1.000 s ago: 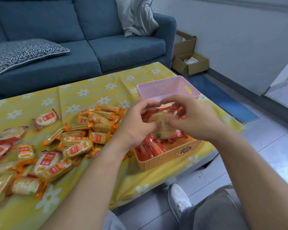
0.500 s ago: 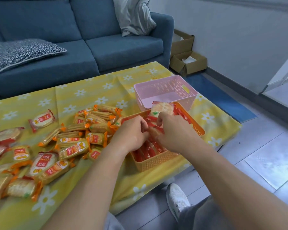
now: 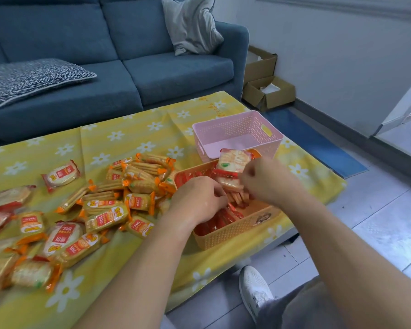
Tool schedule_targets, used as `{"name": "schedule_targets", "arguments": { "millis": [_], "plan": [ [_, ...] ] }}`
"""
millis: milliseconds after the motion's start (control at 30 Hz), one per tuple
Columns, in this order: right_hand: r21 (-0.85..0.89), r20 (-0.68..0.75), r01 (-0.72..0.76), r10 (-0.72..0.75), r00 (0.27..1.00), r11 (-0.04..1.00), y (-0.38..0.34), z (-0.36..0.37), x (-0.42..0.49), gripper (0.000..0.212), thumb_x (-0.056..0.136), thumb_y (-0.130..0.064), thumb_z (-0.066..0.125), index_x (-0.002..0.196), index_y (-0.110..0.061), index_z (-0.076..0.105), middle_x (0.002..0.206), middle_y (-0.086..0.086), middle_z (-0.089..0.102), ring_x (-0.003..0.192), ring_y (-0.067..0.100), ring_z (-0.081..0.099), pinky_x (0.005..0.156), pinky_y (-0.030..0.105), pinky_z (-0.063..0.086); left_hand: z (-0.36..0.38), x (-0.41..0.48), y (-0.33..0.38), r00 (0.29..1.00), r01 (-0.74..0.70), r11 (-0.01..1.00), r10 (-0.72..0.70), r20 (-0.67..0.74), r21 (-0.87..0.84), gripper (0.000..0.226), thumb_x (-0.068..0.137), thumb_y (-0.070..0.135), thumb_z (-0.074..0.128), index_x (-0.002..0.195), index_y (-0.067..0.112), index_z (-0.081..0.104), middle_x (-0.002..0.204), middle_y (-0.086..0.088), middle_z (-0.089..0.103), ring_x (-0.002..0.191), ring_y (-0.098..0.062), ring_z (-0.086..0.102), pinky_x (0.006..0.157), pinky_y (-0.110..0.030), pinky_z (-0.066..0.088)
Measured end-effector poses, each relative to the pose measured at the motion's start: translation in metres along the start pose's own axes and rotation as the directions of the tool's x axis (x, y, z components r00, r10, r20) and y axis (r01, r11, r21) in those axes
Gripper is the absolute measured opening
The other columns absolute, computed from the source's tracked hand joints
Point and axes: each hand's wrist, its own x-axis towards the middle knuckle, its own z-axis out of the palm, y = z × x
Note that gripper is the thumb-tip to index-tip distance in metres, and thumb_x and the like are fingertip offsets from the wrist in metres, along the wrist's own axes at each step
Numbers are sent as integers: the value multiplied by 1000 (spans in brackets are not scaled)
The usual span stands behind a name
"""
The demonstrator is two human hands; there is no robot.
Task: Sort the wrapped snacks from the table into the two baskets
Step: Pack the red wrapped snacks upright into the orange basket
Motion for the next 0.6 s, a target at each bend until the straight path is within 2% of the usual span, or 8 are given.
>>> {"name": "schedule_targets", "arguments": {
  "millis": [67,100,200,233,333,433,500,600],
  "plan": [
    [104,-241,-27,51,969,994,6,-3,15,22,94,-31,55,102,-17,69,98,3,72,91,27,67,76,42,58,-1,1,4,1000,26,999,-26,12,42,17,89,46,65,95,36,77,102,11,70,93,-17,63,69,-32,50],
    [108,-245,-37,63,968,993,7,-2,22,33,95,-36,56,123,-20,64,116,4,69,105,28,65,85,43,56,-2,1,6,999,34,998,-35,19,47,17,89,45,65,95,35,78,101,11,69,93,-17,63,69,-32,50],
    [36,-7,-18,18,1000,999,11,10,39,65,96,-43,58,153,-18,39,146,11,55,132,34,51,106,46,44,-3,2,6,999,38,998,-40,34,40,15,87,41,65,92,35,79,92,12,68,90,-17,63,75,-35,55],
    [39,21,-4,3,1000,999,13,12,42,67,95,-43,60,154,-19,37,148,10,53,134,35,48,109,47,42,-3,2,5,999,36,999,-37,36,35,15,86,40,65,91,35,79,91,12,69,89,-17,64,76,-36,56],
    [57,-93,39,-33,995,998,18,13,47,75,85,-46,73,150,-26,41,142,4,55,131,31,48,105,50,45,-3,3,2,998,35,999,-35,49,-7,14,86,41,66,88,35,79,92,11,72,87,-16,65,76,-36,56],
    [176,-138,72,-48,989,982,13,2,42,77,79,-36,84,145,-26,46,134,1,54,117,20,54,96,40,50,-2,6,0,997,46,999,-44,68,-26,13,87,42,68,85,34,78,88,11,73,83,-15,67,78,-38,57],
    [385,-118,38,9,993,922,13,-17,33,61,84,-25,81,138,-23,54,119,-3,58,102,16,60,85,35,53,0,9,-3,997,55,997,-52,53,-57,13,86,41,68,81,33,77,88,9,74,84,-16,68,80,-39,57],
    [532,-18,-26,42,999,847,25,-44,15,31,88,-16,75,118,-21,68,108,0,63,93,21,69,81,46,62,2,15,-5,990,76,981,-96,-104,-181,14,89,37,62,82,29,72,89,7,71,87,-19,66,79,-38,55]
  ]
}}
